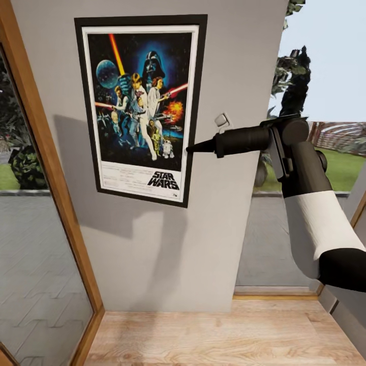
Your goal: Pick up the poster from the kitchen countertop and hang it on one of the wall nails in the kitchen.
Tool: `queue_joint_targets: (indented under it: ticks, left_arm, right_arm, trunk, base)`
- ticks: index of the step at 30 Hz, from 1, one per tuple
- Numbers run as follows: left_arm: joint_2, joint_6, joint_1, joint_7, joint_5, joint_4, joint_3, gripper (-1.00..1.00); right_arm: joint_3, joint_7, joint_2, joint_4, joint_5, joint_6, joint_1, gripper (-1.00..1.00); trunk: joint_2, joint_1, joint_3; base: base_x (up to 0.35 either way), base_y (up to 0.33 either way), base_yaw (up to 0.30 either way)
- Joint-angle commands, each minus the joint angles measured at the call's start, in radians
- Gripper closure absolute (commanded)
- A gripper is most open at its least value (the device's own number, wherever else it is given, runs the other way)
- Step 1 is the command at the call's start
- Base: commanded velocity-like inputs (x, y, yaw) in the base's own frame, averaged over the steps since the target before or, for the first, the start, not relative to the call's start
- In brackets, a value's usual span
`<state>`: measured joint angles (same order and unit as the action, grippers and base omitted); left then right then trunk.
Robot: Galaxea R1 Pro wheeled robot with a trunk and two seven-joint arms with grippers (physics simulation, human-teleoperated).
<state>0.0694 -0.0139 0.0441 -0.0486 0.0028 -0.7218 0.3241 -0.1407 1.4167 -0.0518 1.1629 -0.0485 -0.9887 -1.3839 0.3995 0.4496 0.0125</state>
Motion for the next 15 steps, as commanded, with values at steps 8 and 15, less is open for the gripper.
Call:
queue_joint_targets:
  ticks: [8, 15]
  left_arm:
    - [0.000, -0.001, 0.000, -0.005, 0.000, -0.001, 0.003, -1.00]
    - [0.000, -0.001, 0.000, -0.005, 0.000, -0.001, 0.003, -1.00]
  right_arm:
    - [-0.020, 0.008, 0.000, 0.000, -0.004, -0.013, -0.001, 1.00]
    - [-0.029, 0.008, -0.004, 0.000, -0.005, -0.013, -0.001, 1.00]
  trunk:
    - [0.001, 0.000, 0.000]
    - [0.001, 0.000, 0.000]
  base:
    - [0.176, 0.000, 0.000]
    - [0.327, 0.000, 0.000]
